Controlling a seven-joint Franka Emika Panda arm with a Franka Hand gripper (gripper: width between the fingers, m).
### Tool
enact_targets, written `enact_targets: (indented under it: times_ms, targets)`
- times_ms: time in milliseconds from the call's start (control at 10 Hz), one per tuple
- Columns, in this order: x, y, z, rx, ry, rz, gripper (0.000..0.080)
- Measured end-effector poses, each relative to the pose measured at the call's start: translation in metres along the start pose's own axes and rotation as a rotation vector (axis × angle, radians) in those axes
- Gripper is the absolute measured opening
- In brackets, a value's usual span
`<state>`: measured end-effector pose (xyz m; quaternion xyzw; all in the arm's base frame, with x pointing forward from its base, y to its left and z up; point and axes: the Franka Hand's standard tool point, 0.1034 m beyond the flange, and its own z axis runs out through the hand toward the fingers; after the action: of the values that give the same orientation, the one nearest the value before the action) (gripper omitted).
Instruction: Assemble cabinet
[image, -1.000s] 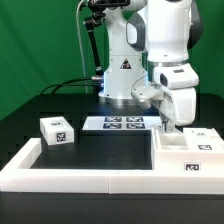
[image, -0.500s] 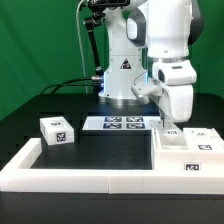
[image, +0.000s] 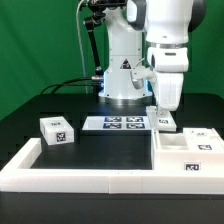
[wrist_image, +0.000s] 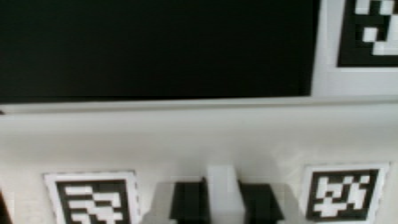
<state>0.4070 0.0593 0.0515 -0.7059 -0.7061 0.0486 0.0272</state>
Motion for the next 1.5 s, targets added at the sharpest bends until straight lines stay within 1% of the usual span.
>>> enact_targets:
  times_ms: [200,400,500,600,900,1300,1500]
  targets:
    - [0.001,-0.003,0.004,0.004,0.002,-0.005,0.007]
    - [0.001,-0.003,0.004,0.004,0.002,-0.004,0.007]
    - [0.0,0.0,0.0,0.005,-0.001,0.021,0.007]
    - [-0.001,0.005,-0.004,0.0,-0.002,0.029,0.007]
    - [-0.012,0.015,-0.008,-0.013,0.011,0.035,0.007]
    - [-0.012,0.014,-0.005,-0.009,0.013,0.03,0.007]
    - [-0.013,0.03,-0.014,-0.024,0.016,0.042,0.007]
